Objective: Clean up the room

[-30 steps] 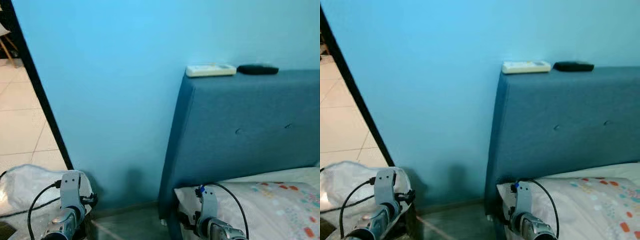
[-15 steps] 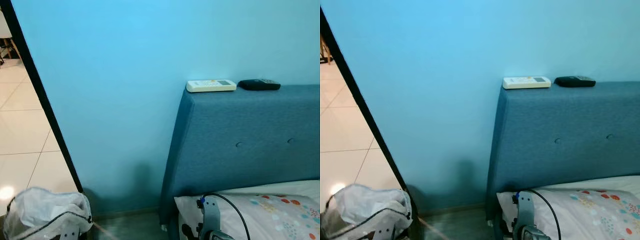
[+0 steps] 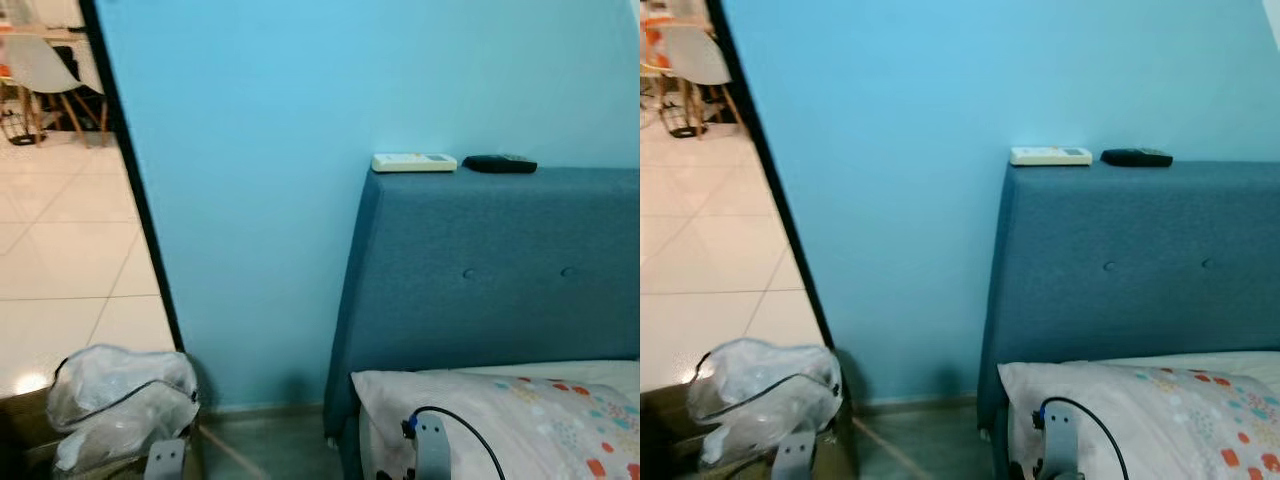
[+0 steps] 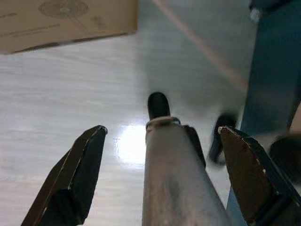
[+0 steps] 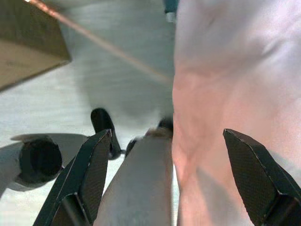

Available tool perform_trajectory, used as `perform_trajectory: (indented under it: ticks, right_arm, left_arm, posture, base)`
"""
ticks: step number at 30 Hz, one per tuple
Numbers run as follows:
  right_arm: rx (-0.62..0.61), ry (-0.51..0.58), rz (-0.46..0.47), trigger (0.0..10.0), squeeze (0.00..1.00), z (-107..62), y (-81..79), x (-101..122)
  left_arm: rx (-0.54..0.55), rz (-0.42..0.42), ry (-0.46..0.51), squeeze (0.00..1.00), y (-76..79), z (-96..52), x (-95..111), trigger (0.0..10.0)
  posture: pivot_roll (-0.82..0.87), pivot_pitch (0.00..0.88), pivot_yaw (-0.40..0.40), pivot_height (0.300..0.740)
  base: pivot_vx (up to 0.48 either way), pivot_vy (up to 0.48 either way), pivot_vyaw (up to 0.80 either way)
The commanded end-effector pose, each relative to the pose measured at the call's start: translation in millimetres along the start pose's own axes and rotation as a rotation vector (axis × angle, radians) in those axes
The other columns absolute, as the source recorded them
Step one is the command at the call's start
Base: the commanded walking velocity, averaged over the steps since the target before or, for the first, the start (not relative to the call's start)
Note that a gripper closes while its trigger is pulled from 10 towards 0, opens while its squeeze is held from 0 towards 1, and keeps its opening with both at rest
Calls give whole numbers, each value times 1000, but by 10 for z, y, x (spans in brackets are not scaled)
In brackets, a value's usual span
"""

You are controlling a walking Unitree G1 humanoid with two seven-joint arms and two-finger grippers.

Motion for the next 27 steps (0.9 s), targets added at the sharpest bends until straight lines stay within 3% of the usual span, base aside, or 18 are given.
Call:
perform_trajectory:
  ticks: [1, 6, 27]
  right_arm:
    - [-17, 22, -8, 10000, 0, -8, 49, 56]
    - [-29, 15, -15, 10000, 0, -18, 101, 21]
    - [-56, -9, -39, 10000, 0, -37, 189, -50]
  left_arm:
    - [1, 8, -36, 0, -52, -18, -120, 10000]
    - [1, 10, -41, 0, -130, -30, -149, 10000]
    - [-14, 25, -43, 0, -107, -22, -114, 10000]
  posture:
    - [-27, 0, -70, 716]
    - [-29, 0, -73, 716]
    - [-40, 0, -76, 716]
  base:
    - [-315, 0, 0]
    - [-317, 0, 0]
    - [-323, 0, 0]
Point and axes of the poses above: a point about 5 cm out from each wrist's last joint towards the gripper, its own z axis pointing out of the wrist towards the gripper, its own x axis along the axis of the wrist's last joint, y = z × x, the point moved 3 cm from there along z, pointing out of the wrist towards the gripper, and after that the axes turned 2 degrees about z, right-handed, at the moved point
